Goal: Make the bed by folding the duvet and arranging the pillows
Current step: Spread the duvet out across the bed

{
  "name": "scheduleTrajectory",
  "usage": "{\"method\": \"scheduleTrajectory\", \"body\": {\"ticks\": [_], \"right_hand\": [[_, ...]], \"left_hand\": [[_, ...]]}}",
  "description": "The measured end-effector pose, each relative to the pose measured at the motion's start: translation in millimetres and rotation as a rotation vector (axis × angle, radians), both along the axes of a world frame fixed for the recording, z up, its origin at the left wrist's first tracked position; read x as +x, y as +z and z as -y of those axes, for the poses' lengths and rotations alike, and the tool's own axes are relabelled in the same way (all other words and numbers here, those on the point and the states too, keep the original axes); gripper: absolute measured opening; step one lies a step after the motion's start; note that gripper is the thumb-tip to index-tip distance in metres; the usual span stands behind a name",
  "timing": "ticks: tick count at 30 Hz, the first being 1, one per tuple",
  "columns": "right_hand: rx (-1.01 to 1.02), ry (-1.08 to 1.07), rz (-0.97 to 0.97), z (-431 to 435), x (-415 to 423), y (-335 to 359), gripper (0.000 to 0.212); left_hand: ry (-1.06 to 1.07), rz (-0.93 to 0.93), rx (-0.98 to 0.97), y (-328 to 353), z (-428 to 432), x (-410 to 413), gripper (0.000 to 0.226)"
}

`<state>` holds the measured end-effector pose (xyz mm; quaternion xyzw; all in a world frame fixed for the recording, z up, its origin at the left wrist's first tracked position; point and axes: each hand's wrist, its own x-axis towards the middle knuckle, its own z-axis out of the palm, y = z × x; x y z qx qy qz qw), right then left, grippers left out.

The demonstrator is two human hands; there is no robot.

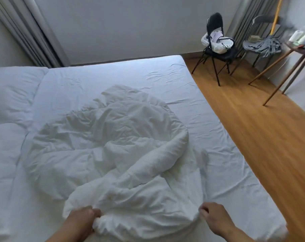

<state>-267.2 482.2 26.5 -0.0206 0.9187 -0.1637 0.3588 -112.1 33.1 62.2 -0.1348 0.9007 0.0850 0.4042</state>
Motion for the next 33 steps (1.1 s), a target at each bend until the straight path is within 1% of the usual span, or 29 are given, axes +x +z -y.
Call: {"method": "scheduleTrajectory", "body": {"ticks": [1, 2, 3, 4, 5, 6, 8, 9, 12, 14, 16, 19, 22, 23, 24, 26, 27, 28, 29, 31, 33], "right_hand": [[0.003, -0.061, 0.024, -1, 3, 0, 0.011], [0.024, -0.105, 0.032, -5, 1, -4, 0.017], [0.035, -0.118, 0.046, -10, -5, -7, 0.034], [0.036, -0.103, 0.064, -16, -13, -10, 0.046], [0.037, -0.068, 0.069, -20, -24, -10, 0.052], [0.035, -0.034, 0.061, -25, -38, -12, 0.055], [0.032, 0.026, 0.053, -33, -68, -21, 0.057], [0.033, 0.051, 0.049, -36, -84, -28, 0.059], [0.028, 0.096, 0.043, -41, -138, -60, 0.063], [0.015, 0.145, 0.037, -42, -173, -85, 0.067], [0.019, 0.219, 0.030, -43, -209, -117, 0.073], [0.030, 0.322, -0.004, -43, -256, -165, 0.081], [0.031, 0.378, -0.143, -36, -301, -211, 0.091], [0.037, 0.383, -0.182, -34, -313, -222, 0.097], [0.037, 0.375, -0.199, -31, -322, -232, 0.104], [0.029, 0.351, -0.168, -27, -328, -249, 0.113], [0.021, 0.355, -0.136, -27, -324, -255, 0.109], [-0.002, 0.356, -0.108, -29, -318, -262, 0.098], [-0.036, 0.357, -0.087, -35, -311, -269, 0.082], [-0.111, 0.359, -0.088, -60, -294, -270, 0.052], [-0.132, 0.306, -0.148, -103, -287, -259, 0.036]], "left_hand": [[0.011, 0.036, -0.019, -6, -10, -1, 0.046], [-0.001, 0.053, -0.039, -16, -19, -4, 0.055], [0.001, 0.093, -0.054, -23, -31, -10, 0.062], [0.018, 0.122, -0.054, -31, -45, -16, 0.065], [0.047, 0.142, -0.042, -36, -63, -26, 0.063], [0.059, 0.124, -0.019, -42, -82, -37, 0.056], [0.087, 0.038, 0.056, -53, -123, -62, 0.042], [0.119, -0.009, 0.108, -59, -145, -74, 0.040], [0.199, -0.090, 0.262, -90, -215, -101, 0.044], [0.260, -0.075, 0.346, -114, -262, -117, 0.047], [0.310, -0.053, 0.380, -142, -301, -138, 0.055], [0.389, -0.122, 0.300, -188, -336, -172, 0.081], [0.440, -0.195, 0.157, -235, -348, -204, 0.115], [0.464, -0.210, 0.117, -250, -351, -211, 0.122], [0.484, -0.226, 0.082, -264, -353, -216, 0.123], [0.520, -0.279, 0.041, -290, -357, -222, 0.110], [0.530, -0.322, 0.028, -301, -359, -223, 0.100], [0.546, -0.349, 0.021, -308, -361, -224, 0.089], [0.589, -0.377, 0.037, -312, -362, -224, 0.078], [0.694, -0.436, 0.131, -311, -369, -226, 0.065], [0.708, -0.522, 0.273, -296, -391, -230, 0.060]]}}
